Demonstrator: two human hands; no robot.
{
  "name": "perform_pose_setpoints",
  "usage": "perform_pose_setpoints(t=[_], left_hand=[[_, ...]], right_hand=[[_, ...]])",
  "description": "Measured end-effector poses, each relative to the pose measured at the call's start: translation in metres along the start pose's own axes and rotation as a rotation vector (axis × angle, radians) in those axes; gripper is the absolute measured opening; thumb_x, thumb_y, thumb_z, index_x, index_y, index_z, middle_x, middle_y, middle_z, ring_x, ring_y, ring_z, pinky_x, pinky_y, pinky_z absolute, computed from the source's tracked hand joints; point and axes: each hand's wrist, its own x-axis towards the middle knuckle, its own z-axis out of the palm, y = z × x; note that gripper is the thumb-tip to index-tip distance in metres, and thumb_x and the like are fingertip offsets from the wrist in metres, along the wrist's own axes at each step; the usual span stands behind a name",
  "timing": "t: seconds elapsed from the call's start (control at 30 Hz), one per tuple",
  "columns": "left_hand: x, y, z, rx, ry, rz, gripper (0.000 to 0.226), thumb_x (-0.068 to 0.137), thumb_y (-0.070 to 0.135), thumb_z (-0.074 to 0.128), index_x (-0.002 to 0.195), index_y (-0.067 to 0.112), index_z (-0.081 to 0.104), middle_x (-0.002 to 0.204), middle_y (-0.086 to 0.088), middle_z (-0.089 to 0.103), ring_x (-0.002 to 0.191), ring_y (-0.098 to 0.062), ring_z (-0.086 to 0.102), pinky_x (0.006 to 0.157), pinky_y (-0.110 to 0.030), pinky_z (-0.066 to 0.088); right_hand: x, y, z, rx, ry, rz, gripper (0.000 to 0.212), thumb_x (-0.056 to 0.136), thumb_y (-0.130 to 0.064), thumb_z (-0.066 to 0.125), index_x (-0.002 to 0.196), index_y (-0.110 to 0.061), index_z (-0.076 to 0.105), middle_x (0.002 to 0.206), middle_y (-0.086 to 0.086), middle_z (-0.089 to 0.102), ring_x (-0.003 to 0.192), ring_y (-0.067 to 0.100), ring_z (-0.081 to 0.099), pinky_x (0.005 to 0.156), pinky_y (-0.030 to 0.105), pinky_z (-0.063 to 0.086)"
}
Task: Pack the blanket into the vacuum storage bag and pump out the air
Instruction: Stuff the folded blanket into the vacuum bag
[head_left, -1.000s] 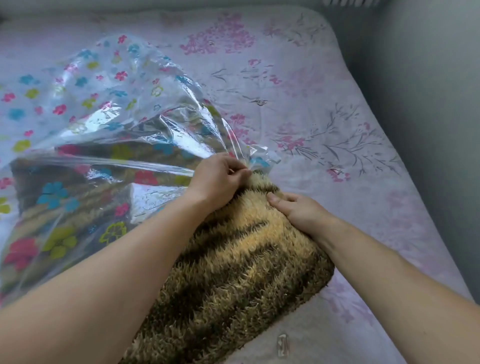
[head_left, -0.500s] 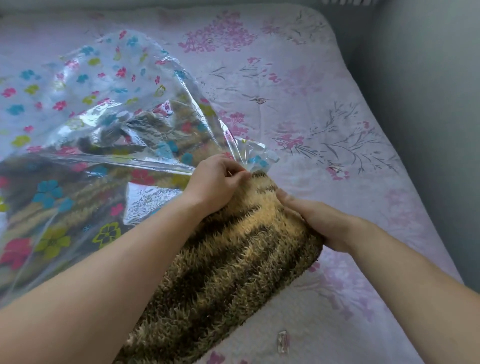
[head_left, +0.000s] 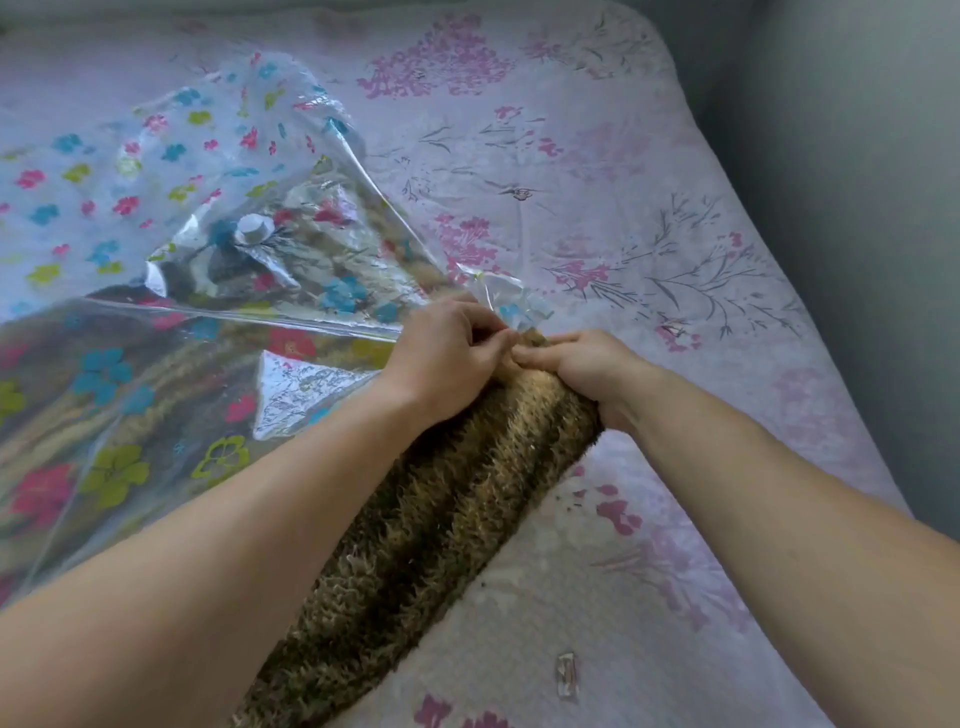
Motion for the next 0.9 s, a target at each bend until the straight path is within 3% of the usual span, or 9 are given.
perform_pose_setpoints(t=[0.13, 0.23, 0.3, 0.37, 0.5, 0.67, 0.73, 0.8, 0.9], left_hand=[[-0.002, -0.006, -0.004, 0.064, -0.006, -0.036, 0.017, 0.098, 0.028, 0.071, 0.099, 0.016, 0.083, 0.097, 0.005, 0.066, 0.099, -0.016, 0.061, 0.091, -0.027, 0.045], [-0.006, -0.006, -0.001, 0.074, -0.004, -0.029, 0.018, 0.098, 0.028, 0.070, 0.102, 0.016, 0.083, 0.105, -0.003, 0.070, 0.107, -0.022, 0.060, 0.098, -0.032, 0.045], [-0.007, -0.005, 0.000, 0.063, 0.015, -0.025, 0.018, 0.098, 0.028, 0.071, 0.102, 0.015, 0.083, 0.101, -0.003, 0.069, 0.094, -0.016, 0.058, 0.093, -0.032, 0.046], [-0.007, -0.004, 0.001, 0.043, 0.028, -0.012, 0.018, 0.097, 0.027, 0.071, 0.101, 0.014, 0.083, 0.100, -0.002, 0.069, 0.089, -0.015, 0.059, 0.088, -0.030, 0.048], [-0.008, 0.000, 0.002, 0.008, 0.028, 0.055, 0.015, 0.097, 0.023, 0.072, 0.096, 0.013, 0.083, 0.095, 0.000, 0.067, 0.085, -0.012, 0.060, 0.081, -0.023, 0.047], [-0.005, -0.006, -0.012, 0.024, -0.063, 0.033, 0.018, 0.098, 0.025, 0.070, 0.092, 0.014, 0.083, 0.090, 0.006, 0.068, 0.082, -0.006, 0.057, 0.077, -0.010, 0.041], [-0.009, -0.007, -0.015, 0.102, -0.078, 0.014, 0.023, 0.100, 0.030, 0.067, 0.103, 0.014, 0.083, 0.101, -0.002, 0.074, 0.094, -0.012, 0.062, 0.089, -0.024, 0.047], [-0.018, -0.006, -0.018, 0.182, -0.065, -0.027, 0.039, 0.101, 0.042, 0.062, 0.131, 0.019, 0.072, 0.128, -0.006, 0.068, 0.120, -0.020, 0.060, 0.105, -0.036, 0.046], [-0.037, -0.009, -0.029, 0.306, -0.074, -0.123, 0.069, 0.098, 0.063, 0.051, 0.157, 0.030, 0.040, 0.160, -0.004, 0.042, 0.151, -0.025, 0.034, 0.125, -0.053, 0.023]], right_hand=[[-0.010, 0.016, -0.001, 0.165, 0.179, 0.013, 0.041, 0.081, -0.046, 0.079, 0.104, -0.013, 0.074, 0.100, 0.008, 0.077, 0.086, 0.023, 0.074, 0.069, 0.036, 0.060], [-0.047, 0.058, 0.005, 0.282, 0.098, 0.078, 0.060, 0.074, -0.072, 0.071, 0.111, -0.024, 0.068, 0.084, 0.000, 0.078, 0.068, 0.023, 0.074, 0.065, 0.047, 0.062], [-0.060, 0.077, 0.020, 0.403, 0.054, 0.090, 0.065, 0.072, -0.070, 0.075, 0.119, -0.027, 0.061, 0.090, 0.004, 0.078, 0.073, 0.030, 0.076, 0.068, 0.058, 0.061], [-0.058, 0.082, 0.036, 0.541, 0.129, 0.042, 0.061, 0.075, -0.060, 0.078, 0.123, -0.029, 0.059, 0.104, 0.007, 0.077, 0.086, 0.031, 0.076, 0.069, 0.056, 0.061], [-0.038, 0.067, 0.059, 0.543, 0.278, -0.063, 0.074, 0.069, -0.058, 0.078, 0.131, -0.028, 0.052, 0.120, 0.006, 0.071, 0.106, 0.030, 0.070, 0.089, 0.056, 0.058], [-0.034, 0.063, 0.044, 0.497, 0.141, 0.043, 0.060, 0.078, -0.056, 0.079, 0.126, -0.028, 0.057, 0.110, 0.008, 0.074, 0.085, 0.030, 0.077, 0.069, 0.057, 0.061], [-0.041, 0.068, 0.032, 0.420, 0.118, 0.051, 0.061, 0.076, -0.060, 0.079, 0.120, -0.023, 0.061, 0.105, 0.007, 0.074, 0.077, 0.024, 0.077, 0.065, 0.050, 0.062], [-0.041, 0.064, 0.022, 0.338, 0.156, -0.028, 0.060, 0.076, -0.063, 0.076, 0.118, -0.021, 0.063, 0.107, 0.005, 0.074, 0.081, 0.018, 0.076, 0.069, 0.045, 0.063], [-0.028, 0.037, 0.014, 0.086, 0.244, -0.157, 0.065, 0.080, -0.066, 0.068, 0.128, -0.024, 0.060, 0.125, 0.002, 0.067, 0.107, 0.016, 0.067, 0.092, 0.040, 0.055]])
